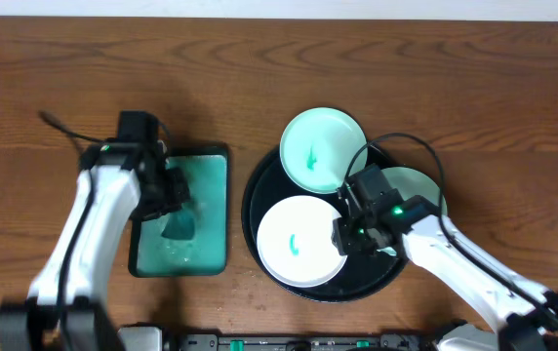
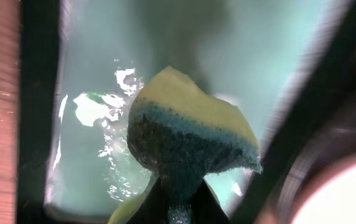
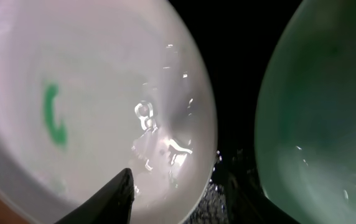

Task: Clean dirty plates on tray and stack at the side
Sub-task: 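Lift the sponge with the left gripper toward the white plate, then scrub the white plate with the sponge while the right gripper holds it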

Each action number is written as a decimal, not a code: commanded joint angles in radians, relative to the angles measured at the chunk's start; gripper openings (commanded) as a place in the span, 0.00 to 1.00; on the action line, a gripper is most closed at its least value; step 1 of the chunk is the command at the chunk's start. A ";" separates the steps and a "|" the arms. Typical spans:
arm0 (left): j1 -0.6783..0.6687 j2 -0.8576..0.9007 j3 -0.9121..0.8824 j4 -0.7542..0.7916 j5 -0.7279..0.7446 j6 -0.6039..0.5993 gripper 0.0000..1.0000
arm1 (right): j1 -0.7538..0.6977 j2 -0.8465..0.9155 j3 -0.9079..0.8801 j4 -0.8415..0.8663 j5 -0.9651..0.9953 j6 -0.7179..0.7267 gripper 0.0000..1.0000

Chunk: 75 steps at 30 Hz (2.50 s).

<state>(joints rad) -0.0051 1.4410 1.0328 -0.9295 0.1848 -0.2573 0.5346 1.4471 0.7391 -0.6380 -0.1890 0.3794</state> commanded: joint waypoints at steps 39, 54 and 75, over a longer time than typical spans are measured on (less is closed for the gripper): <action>-0.652 0.390 0.031 0.103 -0.381 -0.491 0.07 | -0.010 0.150 -0.005 0.044 0.140 0.181 0.01; -0.674 0.399 0.016 0.602 0.335 -0.393 0.07 | -0.010 0.150 -0.005 0.047 0.140 0.181 0.01; -0.707 0.452 0.016 0.328 0.320 -0.406 0.07 | -0.010 0.150 -0.005 0.045 0.140 0.181 0.01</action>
<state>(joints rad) -0.7048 1.8591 1.0660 -0.5255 0.6182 -0.6540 0.5343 1.5635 0.7528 -0.5854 -0.1371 0.5667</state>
